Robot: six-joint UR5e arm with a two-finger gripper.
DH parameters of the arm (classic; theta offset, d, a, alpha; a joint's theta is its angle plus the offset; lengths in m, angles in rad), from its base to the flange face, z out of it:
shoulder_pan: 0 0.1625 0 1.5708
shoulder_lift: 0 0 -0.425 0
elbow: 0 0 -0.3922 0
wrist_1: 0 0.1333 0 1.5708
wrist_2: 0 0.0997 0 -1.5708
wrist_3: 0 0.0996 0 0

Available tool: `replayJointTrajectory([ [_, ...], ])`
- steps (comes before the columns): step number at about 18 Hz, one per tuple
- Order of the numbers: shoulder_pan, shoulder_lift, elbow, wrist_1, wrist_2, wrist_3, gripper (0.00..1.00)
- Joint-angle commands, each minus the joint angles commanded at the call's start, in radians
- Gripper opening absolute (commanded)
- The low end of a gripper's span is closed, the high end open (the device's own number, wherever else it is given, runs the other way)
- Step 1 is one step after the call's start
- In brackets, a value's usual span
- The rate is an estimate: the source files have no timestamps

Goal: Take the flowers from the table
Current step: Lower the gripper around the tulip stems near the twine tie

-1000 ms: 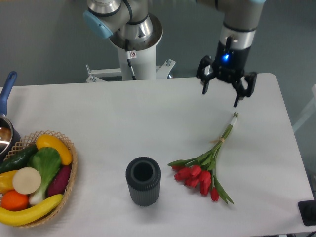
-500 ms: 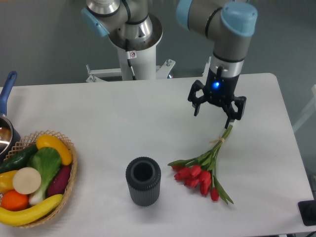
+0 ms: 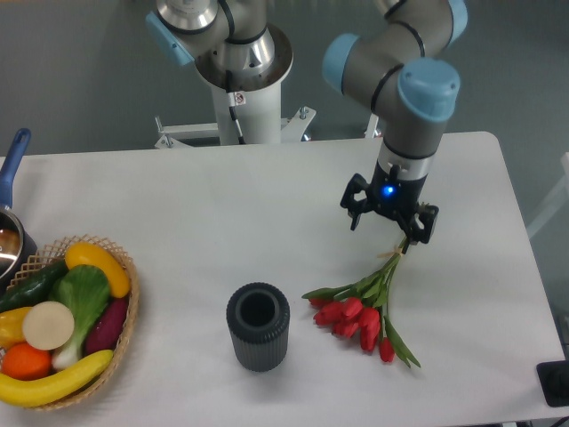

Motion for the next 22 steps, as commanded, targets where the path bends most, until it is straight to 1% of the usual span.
replayJointTrajectory([
  [3,-0.02,-0.026,0.009,0.014,0.057,0.0,1.0],
  [10,-0.025,-0.104,0.04,0.025,0.058,-0.002,1.0],
  [13,-0.025,-0.117,0.04,0.026,0.058,0.002,1.0],
  [17,-0.026,-0.135,0.055,0.028,0.058,0.002,1.0],
  [22,-0.043,-0.15,0.055,0.031,0.058,0.003,1.0],
])
